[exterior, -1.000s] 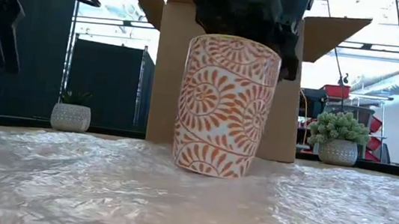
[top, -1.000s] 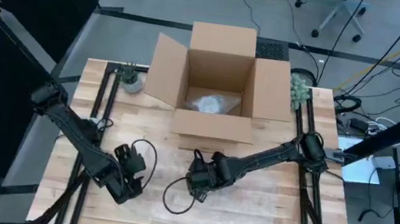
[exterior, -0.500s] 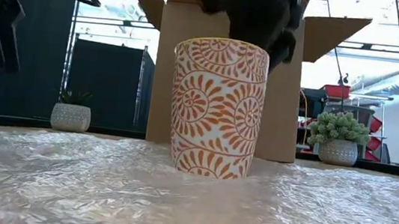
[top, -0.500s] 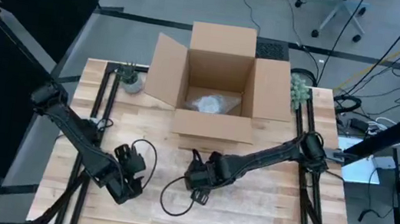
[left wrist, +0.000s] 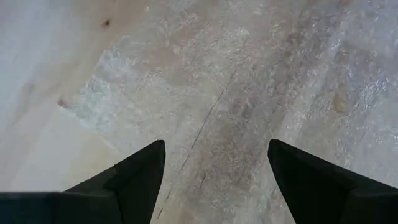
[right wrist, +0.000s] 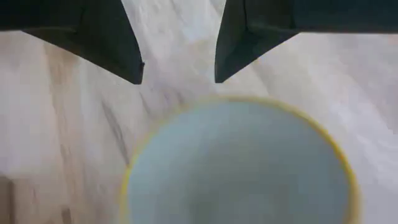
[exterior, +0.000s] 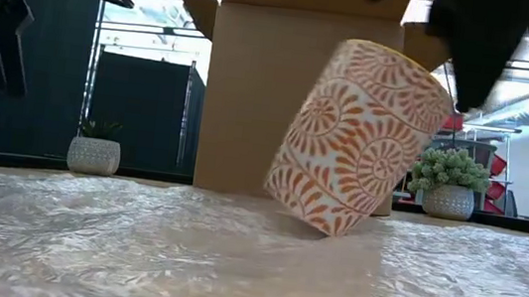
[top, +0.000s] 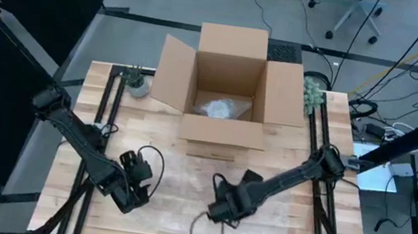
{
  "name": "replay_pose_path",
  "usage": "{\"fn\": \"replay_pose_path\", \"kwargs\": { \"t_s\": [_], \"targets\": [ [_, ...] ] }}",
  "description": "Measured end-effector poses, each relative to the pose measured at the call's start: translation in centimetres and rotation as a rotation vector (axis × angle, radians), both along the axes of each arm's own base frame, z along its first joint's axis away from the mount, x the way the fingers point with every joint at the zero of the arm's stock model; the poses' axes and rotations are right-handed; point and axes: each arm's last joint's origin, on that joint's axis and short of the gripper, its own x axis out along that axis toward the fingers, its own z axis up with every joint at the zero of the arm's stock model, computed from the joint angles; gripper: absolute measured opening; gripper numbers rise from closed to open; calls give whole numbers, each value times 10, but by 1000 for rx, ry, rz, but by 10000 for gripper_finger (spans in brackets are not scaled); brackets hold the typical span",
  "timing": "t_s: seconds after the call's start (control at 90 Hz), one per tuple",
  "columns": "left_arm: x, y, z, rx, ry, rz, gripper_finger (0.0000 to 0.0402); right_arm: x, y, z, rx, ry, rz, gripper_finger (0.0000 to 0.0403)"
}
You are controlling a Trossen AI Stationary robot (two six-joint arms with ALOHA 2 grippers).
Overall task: Wrap mug
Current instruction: Wrap the orange mug with the bubble wrap
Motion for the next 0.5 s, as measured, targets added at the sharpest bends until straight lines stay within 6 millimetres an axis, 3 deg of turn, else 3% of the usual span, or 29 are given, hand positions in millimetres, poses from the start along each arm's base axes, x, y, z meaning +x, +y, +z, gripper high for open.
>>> {"fn": "replay_pose_path", "kwargs": {
  "t_s": [0.178,0.5],
  "targets": [
    [0,0,0,1,0,-3,273,25,-9,1,48,-176,32,185],
    [0,-1,0,-6,-4,-2,273,39,-25,2,9,-241,79,185]
  ]
}}
